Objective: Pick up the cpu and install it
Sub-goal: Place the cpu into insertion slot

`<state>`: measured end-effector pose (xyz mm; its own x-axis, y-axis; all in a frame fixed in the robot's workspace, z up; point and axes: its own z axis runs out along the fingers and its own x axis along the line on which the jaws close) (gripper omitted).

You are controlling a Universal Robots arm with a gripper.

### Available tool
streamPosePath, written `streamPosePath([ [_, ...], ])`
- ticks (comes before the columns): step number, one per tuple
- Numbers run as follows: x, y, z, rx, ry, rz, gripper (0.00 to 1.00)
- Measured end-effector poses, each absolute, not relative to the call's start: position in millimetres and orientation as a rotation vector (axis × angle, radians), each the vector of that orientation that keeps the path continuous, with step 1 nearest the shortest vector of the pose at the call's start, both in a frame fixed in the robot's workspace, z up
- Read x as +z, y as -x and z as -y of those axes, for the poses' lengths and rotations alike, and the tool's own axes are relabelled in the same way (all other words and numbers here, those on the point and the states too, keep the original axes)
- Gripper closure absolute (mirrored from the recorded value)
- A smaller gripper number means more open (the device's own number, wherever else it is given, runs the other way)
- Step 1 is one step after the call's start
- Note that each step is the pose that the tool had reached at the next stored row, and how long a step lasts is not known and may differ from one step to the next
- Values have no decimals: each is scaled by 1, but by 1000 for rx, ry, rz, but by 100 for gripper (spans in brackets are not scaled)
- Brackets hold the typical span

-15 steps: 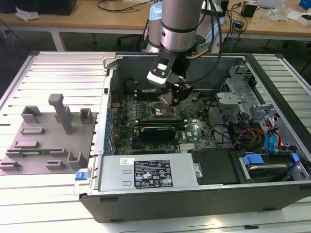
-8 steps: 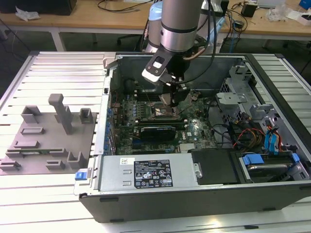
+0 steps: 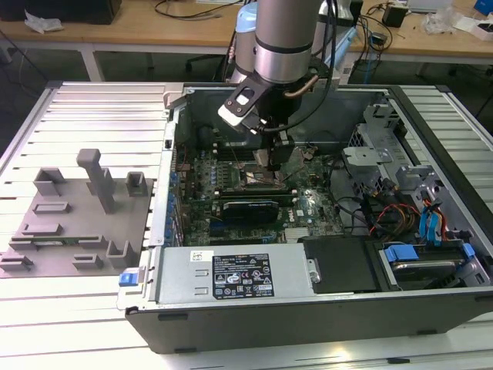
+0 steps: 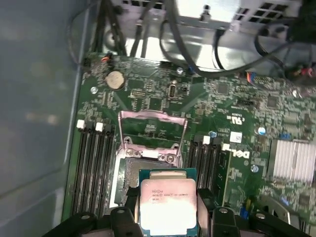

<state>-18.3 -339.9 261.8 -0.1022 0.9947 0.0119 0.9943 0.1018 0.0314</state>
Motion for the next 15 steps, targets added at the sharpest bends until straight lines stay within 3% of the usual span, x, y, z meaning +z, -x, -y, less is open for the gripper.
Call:
streamPosePath([
  [15, 241, 22, 327, 45, -2141, -2276, 45],
])
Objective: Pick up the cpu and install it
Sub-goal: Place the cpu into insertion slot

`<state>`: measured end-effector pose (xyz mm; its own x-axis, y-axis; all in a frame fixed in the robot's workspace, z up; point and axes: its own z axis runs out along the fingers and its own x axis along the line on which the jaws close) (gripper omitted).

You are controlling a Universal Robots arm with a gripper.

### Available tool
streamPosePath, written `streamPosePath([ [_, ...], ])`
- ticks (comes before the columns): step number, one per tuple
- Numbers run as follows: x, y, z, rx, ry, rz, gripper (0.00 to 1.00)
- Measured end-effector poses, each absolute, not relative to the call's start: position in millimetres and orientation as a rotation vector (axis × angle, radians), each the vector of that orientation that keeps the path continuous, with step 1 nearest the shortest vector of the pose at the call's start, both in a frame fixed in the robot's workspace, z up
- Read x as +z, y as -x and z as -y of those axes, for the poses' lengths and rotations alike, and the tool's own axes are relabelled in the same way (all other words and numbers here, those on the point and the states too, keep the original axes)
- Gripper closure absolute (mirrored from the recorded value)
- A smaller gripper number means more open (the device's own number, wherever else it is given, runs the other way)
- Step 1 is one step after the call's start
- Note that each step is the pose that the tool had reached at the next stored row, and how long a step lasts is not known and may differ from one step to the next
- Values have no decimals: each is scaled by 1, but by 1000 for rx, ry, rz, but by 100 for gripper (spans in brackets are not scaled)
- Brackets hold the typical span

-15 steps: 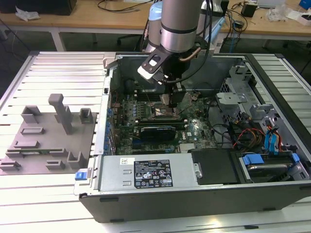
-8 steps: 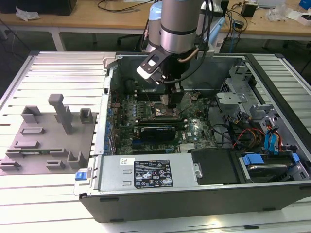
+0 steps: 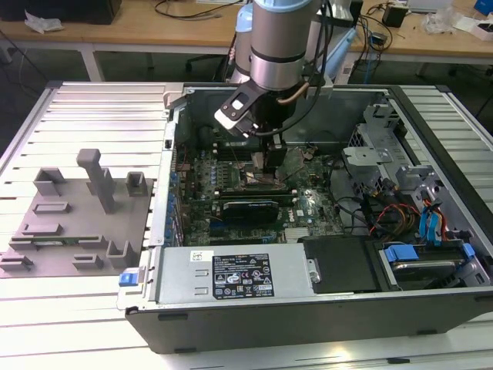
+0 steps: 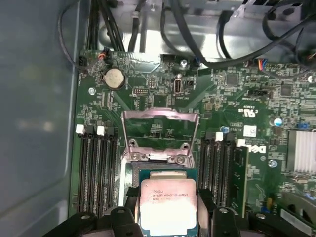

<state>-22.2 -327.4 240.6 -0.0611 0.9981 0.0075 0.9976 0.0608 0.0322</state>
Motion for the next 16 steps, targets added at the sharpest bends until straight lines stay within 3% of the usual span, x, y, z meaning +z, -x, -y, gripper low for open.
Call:
streamPosePath([
  [7, 227, 26, 327, 43, -2199, -2218, 45],
  [10, 203, 30, 318, 37, -2174, -2235, 45],
  [16, 202, 30, 318, 37, -2203, -2205, 45],
])
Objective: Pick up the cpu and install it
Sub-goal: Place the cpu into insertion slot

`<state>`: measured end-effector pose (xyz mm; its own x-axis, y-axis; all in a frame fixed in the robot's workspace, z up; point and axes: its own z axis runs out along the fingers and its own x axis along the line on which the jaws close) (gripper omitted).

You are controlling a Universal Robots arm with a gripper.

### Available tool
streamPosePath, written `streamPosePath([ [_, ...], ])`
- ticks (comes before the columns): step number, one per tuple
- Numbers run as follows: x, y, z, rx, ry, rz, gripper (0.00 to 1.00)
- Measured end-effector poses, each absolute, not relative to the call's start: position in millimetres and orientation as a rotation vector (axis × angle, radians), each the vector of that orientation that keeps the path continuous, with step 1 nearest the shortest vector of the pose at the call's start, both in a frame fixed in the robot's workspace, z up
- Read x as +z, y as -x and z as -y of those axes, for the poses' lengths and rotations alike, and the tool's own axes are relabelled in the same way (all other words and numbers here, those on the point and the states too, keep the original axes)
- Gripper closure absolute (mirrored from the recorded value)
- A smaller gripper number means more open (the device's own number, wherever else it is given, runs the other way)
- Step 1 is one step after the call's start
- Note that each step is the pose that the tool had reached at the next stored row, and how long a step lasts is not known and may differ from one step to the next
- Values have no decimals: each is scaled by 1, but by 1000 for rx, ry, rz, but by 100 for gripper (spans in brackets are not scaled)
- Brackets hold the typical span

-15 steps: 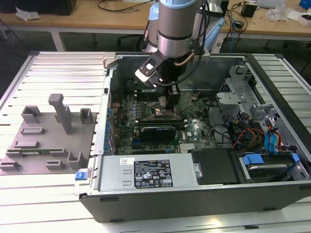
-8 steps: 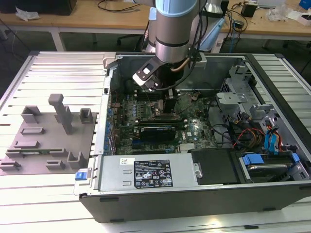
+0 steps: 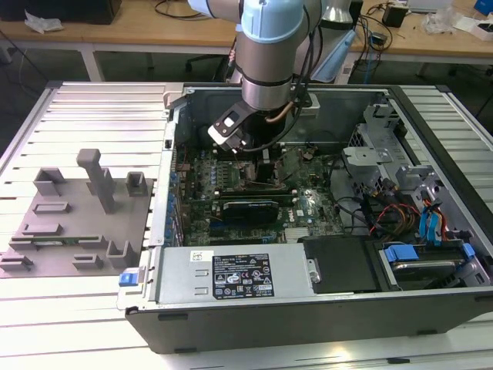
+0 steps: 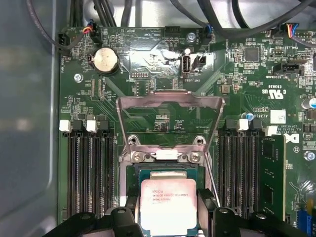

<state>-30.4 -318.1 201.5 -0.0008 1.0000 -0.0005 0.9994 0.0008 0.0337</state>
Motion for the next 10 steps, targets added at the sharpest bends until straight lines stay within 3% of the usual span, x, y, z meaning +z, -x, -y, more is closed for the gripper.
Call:
streamPosePath([
  [10, 198, 30, 318, 36, -2205, -2203, 45],
])
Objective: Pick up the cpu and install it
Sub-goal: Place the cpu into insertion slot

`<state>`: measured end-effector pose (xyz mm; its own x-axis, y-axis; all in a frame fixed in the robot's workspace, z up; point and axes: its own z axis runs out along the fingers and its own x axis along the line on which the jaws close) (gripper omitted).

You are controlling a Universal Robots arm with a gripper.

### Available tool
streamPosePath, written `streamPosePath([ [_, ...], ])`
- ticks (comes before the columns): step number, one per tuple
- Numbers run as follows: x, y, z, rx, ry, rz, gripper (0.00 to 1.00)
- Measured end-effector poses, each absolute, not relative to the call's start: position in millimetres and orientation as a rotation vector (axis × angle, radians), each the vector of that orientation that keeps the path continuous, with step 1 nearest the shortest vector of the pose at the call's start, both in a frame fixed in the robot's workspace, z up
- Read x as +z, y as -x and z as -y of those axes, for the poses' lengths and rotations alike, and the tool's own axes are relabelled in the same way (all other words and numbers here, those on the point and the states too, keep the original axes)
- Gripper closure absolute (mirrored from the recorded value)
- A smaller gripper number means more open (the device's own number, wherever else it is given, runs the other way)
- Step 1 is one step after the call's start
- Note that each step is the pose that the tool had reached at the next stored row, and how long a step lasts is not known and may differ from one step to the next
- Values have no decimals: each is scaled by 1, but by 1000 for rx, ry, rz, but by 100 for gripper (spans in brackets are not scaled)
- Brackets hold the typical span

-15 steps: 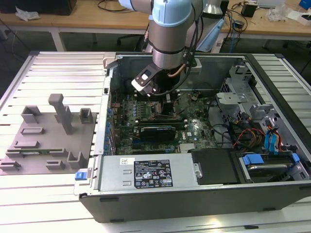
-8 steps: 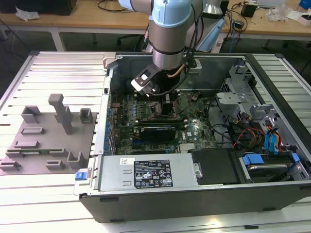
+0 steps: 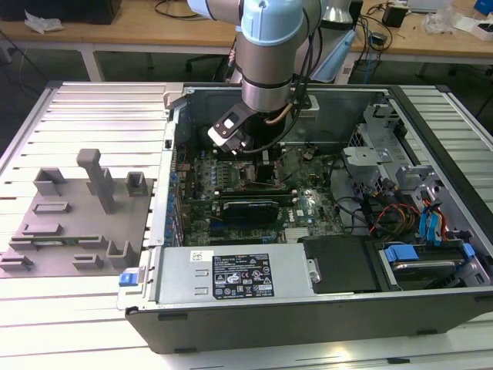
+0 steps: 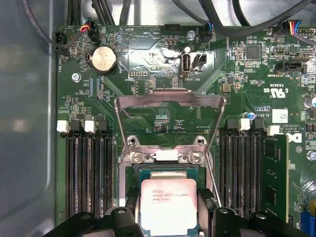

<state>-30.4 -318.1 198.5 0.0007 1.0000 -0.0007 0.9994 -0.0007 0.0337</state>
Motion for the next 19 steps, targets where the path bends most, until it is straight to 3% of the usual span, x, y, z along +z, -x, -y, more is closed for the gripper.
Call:
streamPosePath([
  [19, 197, 30, 318, 37, -2205, -2204, 44],
])
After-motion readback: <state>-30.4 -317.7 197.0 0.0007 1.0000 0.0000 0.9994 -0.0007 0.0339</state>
